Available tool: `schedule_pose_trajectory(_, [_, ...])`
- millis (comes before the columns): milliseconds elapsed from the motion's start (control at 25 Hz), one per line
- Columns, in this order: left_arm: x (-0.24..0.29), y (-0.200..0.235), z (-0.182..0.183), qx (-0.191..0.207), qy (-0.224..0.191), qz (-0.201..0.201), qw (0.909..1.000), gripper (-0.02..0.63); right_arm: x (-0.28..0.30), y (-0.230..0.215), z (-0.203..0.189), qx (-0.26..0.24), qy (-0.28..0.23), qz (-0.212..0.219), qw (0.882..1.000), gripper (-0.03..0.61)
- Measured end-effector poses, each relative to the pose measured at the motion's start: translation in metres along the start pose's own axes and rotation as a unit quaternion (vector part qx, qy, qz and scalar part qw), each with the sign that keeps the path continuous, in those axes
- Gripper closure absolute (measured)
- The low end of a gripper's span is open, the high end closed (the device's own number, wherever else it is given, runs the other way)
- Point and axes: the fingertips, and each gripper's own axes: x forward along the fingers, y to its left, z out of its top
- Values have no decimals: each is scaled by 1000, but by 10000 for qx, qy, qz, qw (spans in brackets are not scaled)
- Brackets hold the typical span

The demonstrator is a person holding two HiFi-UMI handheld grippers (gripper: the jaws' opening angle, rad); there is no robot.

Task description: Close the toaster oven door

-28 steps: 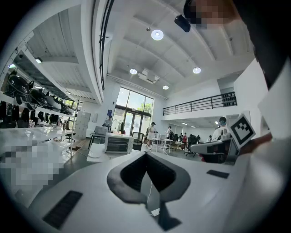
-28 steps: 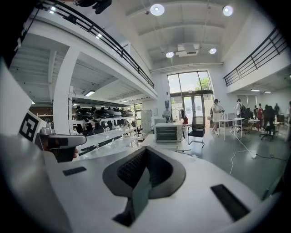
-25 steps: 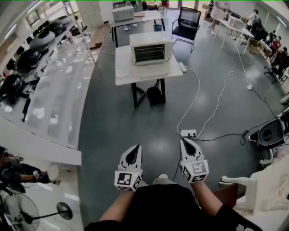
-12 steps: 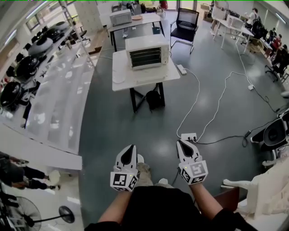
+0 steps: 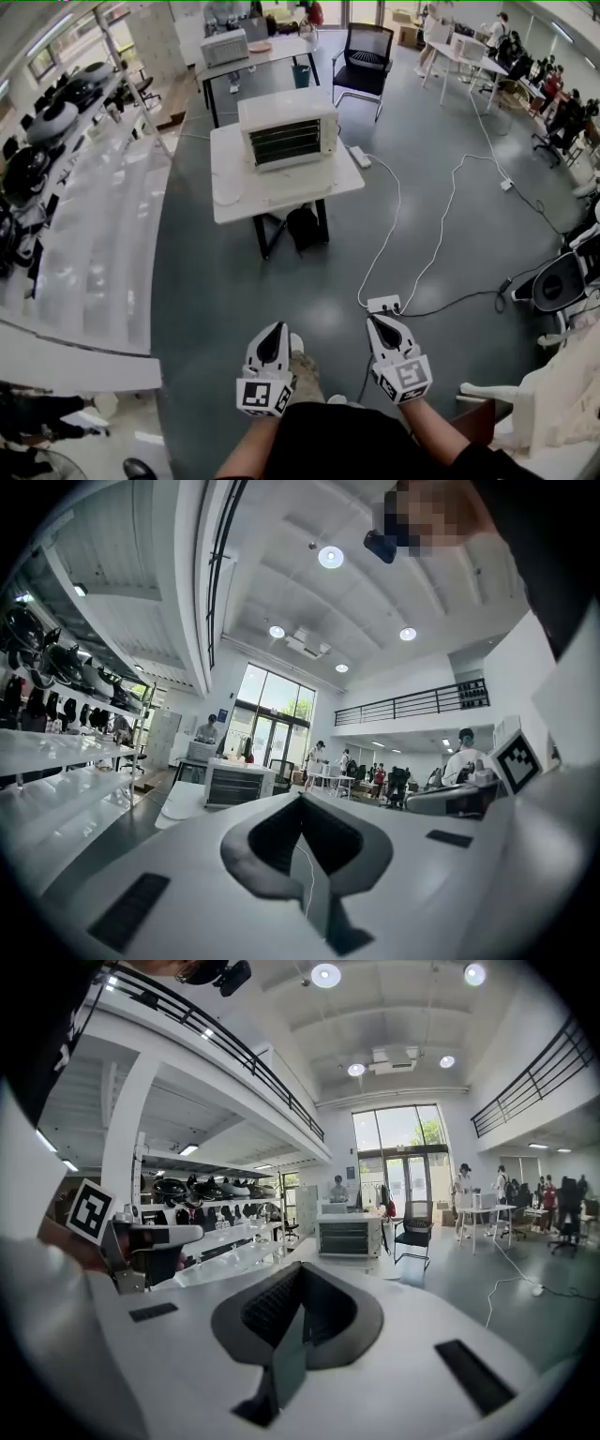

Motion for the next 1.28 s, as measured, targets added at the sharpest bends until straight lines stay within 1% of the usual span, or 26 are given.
schedule_pose_trajectory(80, [29,19,-4,-56,32,-76,10000,597,35,-9,3,48,109,21,9999,558])
schedule_pose_trajectory(240, [83,66,-6,-491,186,-63,9986,597,105,-17,22,72,252,90,9996,558])
schedule_pose_trajectory(280, [95,77,-4,-535,221,-67,9983,597,121,-18,27,57,273,83,9996,558])
schedule_pose_trajectory(440, [140,111,9,-457,228,-192,9985,597,172,-27,44,99,352,132,9992,558])
schedule_pose_trajectory(560, [165,136,18,-413,238,-286,9985,597,205,-34,55,71,342,16,9994,558])
schedule_pose_trajectory(640, [181,153,22,-399,284,-319,9983,597,228,-42,62,140,328,-103,9993,558])
schedule_pose_trajectory(760, [199,174,26,-416,348,-346,9979,597,255,-53,67,276,320,-224,9989,558])
schedule_pose_trajectory(1000, [232,212,25,-395,377,-446,9975,597,302,-64,66,201,436,-369,9982,558])
schedule_pose_trajectory(1160, [239,230,22,-416,463,-462,9970,597,317,-63,65,243,490,-438,9975,558])
schedule_pose_trajectory(1280, [242,236,22,-416,475,-417,9971,597,322,-60,60,232,588,-376,9973,558])
